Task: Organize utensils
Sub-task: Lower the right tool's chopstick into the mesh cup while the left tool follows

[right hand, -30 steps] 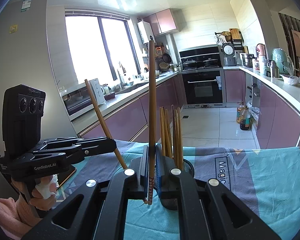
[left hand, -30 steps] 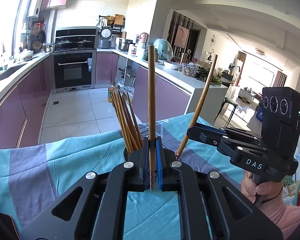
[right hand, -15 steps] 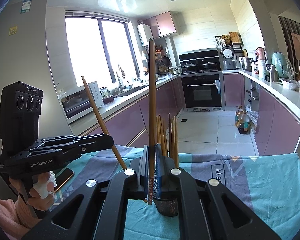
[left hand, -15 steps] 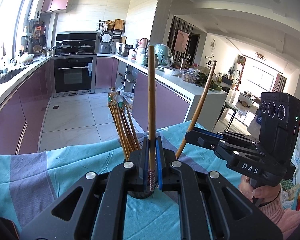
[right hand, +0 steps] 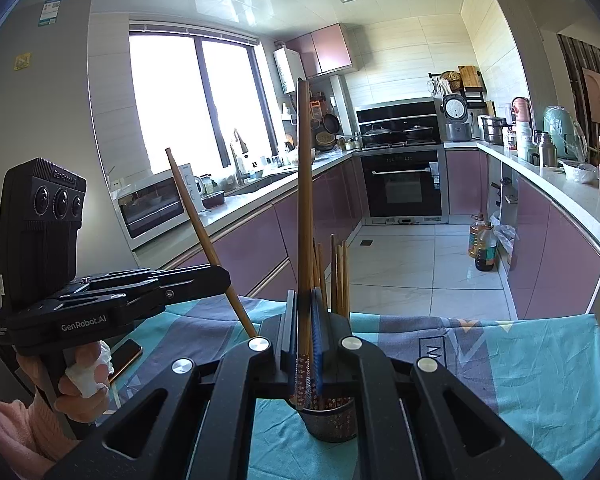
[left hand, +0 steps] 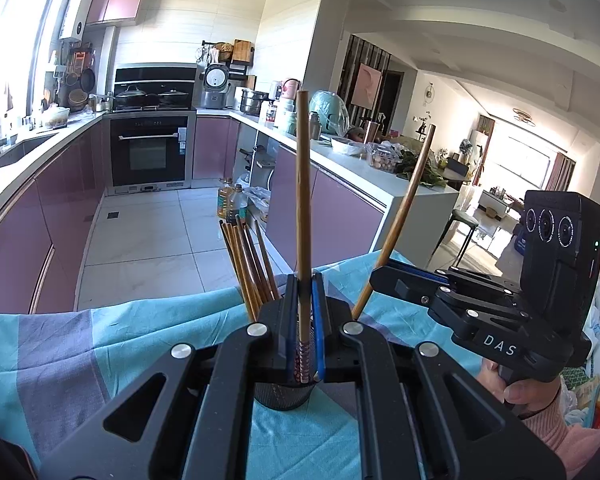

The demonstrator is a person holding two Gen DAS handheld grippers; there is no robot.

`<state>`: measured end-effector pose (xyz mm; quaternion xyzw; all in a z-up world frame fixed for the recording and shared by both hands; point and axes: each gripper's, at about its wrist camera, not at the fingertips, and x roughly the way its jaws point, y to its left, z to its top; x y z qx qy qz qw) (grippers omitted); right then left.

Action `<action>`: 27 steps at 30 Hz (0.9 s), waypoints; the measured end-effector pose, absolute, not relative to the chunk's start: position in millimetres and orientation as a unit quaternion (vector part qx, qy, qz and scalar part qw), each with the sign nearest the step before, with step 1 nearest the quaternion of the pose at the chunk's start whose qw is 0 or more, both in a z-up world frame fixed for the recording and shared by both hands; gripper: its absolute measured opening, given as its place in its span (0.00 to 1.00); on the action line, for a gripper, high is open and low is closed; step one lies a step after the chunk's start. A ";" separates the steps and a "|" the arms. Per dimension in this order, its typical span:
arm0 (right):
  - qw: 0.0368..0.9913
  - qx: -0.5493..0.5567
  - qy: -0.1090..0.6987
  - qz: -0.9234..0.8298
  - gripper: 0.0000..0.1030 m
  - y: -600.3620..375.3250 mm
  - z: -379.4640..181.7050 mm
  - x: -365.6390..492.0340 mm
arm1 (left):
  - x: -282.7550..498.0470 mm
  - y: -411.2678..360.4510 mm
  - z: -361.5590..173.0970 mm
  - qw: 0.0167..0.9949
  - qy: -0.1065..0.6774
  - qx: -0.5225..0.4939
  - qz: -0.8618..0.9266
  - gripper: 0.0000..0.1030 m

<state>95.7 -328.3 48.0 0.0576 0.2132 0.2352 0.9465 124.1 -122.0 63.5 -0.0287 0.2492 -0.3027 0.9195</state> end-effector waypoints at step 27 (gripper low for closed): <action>0.947 0.039 0.229 0.221 0.05 -325.3 41.6 116.8 | 136.5 -127.0 62.6 0.918 0.265 -0.033 -0.292 0.07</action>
